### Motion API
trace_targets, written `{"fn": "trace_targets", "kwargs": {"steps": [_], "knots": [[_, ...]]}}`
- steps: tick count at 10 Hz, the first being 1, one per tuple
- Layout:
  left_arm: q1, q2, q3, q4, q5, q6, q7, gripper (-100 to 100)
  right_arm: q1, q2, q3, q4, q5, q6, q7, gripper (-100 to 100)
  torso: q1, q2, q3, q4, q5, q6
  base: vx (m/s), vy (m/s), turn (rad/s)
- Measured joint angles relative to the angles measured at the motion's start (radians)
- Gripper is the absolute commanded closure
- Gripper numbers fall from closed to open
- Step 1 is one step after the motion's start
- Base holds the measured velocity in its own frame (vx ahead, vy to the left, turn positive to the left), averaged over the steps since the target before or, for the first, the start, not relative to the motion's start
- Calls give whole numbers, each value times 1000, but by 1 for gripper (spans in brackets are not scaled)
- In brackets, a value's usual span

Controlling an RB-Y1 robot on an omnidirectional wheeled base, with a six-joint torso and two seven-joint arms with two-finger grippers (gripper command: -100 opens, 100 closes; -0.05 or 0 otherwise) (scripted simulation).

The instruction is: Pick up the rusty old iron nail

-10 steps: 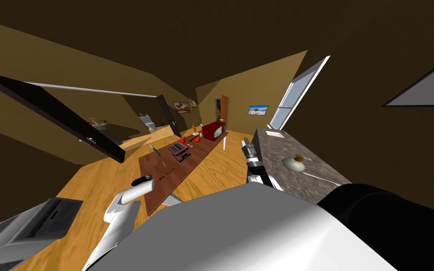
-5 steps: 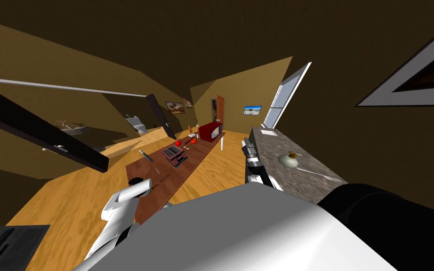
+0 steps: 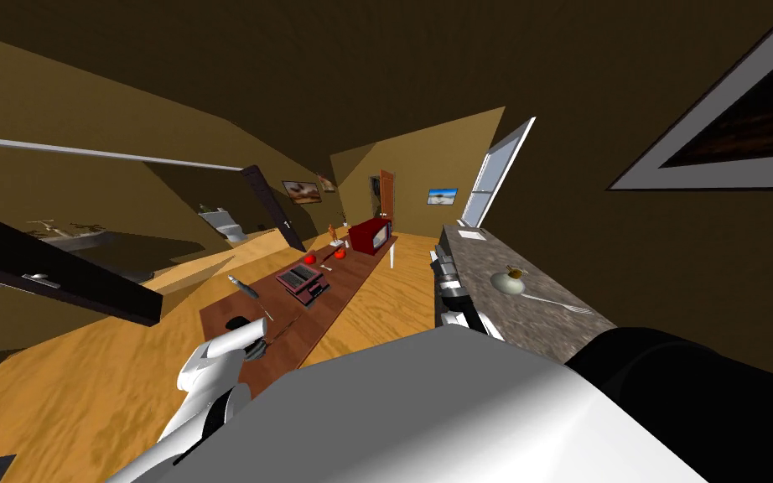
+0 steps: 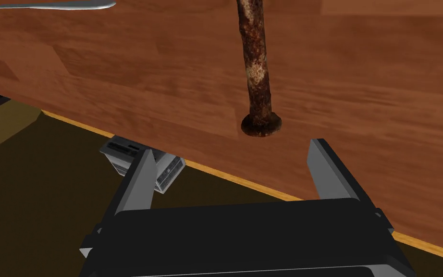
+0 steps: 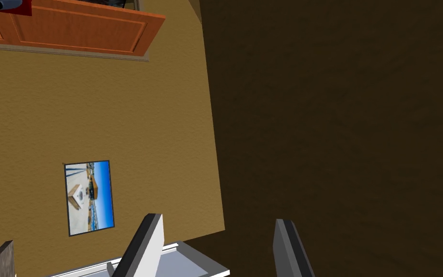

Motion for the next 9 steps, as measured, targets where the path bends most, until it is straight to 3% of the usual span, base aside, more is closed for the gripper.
{"fn": "trace_targets", "kwargs": {"steps": [9], "knots": [[-112,64,113,255,-39,199,86,-100,0,0,0,0,0,0,0,0,0,0,0,0,0,0,50,49,-117]]}}
